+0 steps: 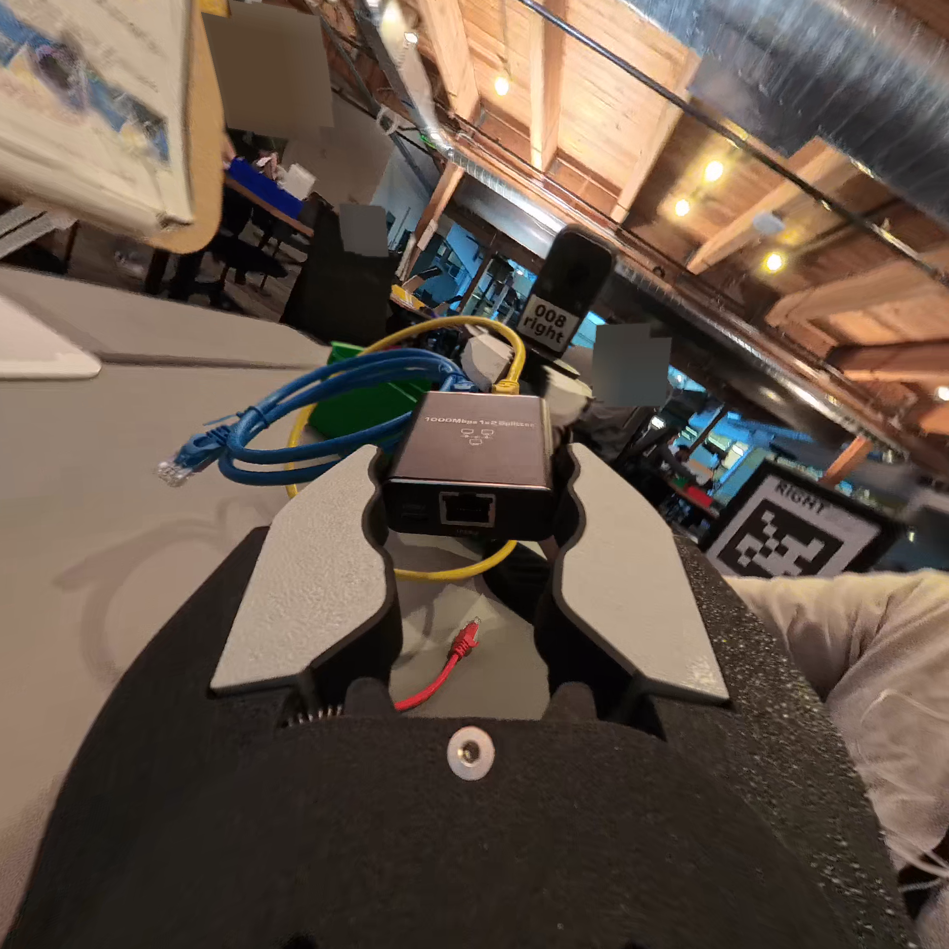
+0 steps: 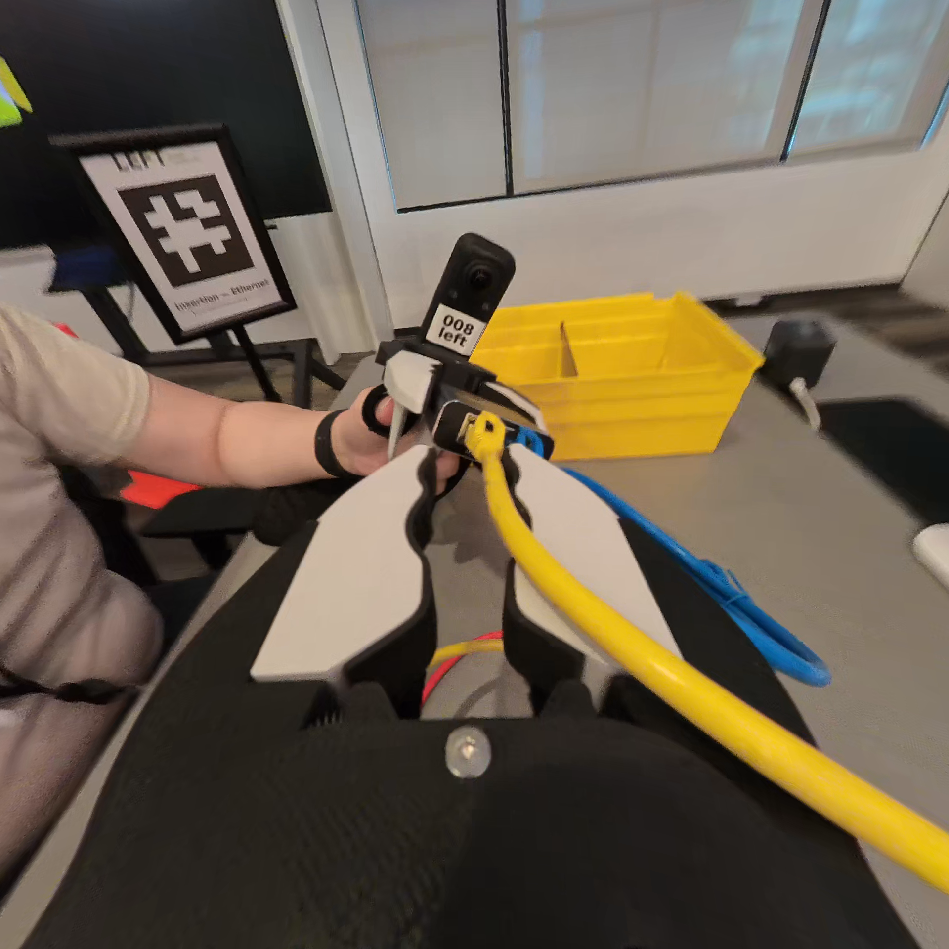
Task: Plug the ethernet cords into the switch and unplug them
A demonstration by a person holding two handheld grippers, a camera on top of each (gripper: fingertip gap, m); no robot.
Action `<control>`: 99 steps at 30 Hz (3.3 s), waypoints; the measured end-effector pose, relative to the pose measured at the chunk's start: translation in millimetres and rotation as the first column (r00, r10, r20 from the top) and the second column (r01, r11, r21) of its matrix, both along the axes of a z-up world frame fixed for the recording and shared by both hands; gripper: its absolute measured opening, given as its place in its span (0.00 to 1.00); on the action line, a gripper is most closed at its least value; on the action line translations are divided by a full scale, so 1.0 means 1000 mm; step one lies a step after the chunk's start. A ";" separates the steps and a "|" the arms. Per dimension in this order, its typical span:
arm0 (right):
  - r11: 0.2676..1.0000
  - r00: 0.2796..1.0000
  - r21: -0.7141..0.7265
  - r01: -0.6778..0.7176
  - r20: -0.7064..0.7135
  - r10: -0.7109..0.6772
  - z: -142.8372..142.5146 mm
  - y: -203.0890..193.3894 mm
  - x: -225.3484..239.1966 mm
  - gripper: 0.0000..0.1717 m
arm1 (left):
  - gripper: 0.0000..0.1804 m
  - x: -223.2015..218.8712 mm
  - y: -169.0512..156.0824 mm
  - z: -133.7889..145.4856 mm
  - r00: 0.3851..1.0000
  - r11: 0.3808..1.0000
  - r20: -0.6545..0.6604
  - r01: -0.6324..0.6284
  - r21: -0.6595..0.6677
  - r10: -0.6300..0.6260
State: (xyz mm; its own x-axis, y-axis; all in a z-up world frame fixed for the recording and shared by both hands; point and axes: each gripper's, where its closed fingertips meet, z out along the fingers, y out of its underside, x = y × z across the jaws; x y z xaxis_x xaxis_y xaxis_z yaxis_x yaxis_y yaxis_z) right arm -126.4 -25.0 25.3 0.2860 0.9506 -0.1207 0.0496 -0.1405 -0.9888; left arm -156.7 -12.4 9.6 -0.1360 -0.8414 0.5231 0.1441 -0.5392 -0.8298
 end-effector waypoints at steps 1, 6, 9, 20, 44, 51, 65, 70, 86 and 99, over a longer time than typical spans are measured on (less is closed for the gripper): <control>0.998 1.000 -0.062 0.005 -0.017 -0.006 -0.006 0.003 0.002 0.16 | 0.35 0.000 0.004 -0.004 1.000 1.000 -0.014 -0.016 -0.025 0.015; 0.989 0.998 -0.142 0.026 -0.057 -0.035 -0.015 0.003 0.021 0.13 | 0.35 -0.008 0.015 -0.002 0.997 0.995 -0.008 -0.082 -0.049 0.082; 0.989 0.995 -0.119 0.091 -0.015 -0.094 -0.015 -0.005 0.030 0.11 | 0.35 -0.011 0.024 -0.004 0.983 0.985 -0.065 -0.168 0.029 0.170; 0.576 0.710 0.809 0.120 0.336 -0.619 -0.022 0.010 -0.013 0.31 | 0.35 0.001 0.024 -0.022 0.929 0.954 -0.223 -0.274 0.122 0.295; 0.633 0.471 0.775 -0.008 0.561 -0.681 -0.031 0.080 0.075 0.14 | 0.28 0.009 -0.003 -0.069 0.844 0.956 -0.514 0.003 0.294 0.156; 0.724 0.465 0.686 0.075 0.618 -0.634 -0.065 0.083 0.072 0.15 | 0.28 0.029 -0.056 -0.121 0.699 0.825 -0.713 0.372 0.426 0.053; 0.687 0.581 0.635 0.352 0.427 -0.693 -0.048 0.076 0.093 0.15 | 0.03 0.054 -0.043 -0.166 0.602 0.788 -0.795 0.453 0.417 0.075; 0.696 0.584 0.620 0.362 0.431 -0.688 -0.054 0.073 0.093 0.15 | 0.02 0.036 -0.066 -0.166 0.502 0.766 -0.865 0.551 0.330 0.011; 0.905 0.676 0.416 0.086 0.643 -0.360 -0.144 0.031 0.040 0.16 | 0.01 -0.025 -0.092 -0.025 0.823 0.932 -0.531 0.328 0.155 -0.201; 0.914 0.909 -0.278 0.294 -0.214 -0.358 -0.032 -0.031 -0.017 0.29 | 0.01 -0.009 -0.066 -0.036 0.906 0.978 -0.409 0.176 0.116 -0.114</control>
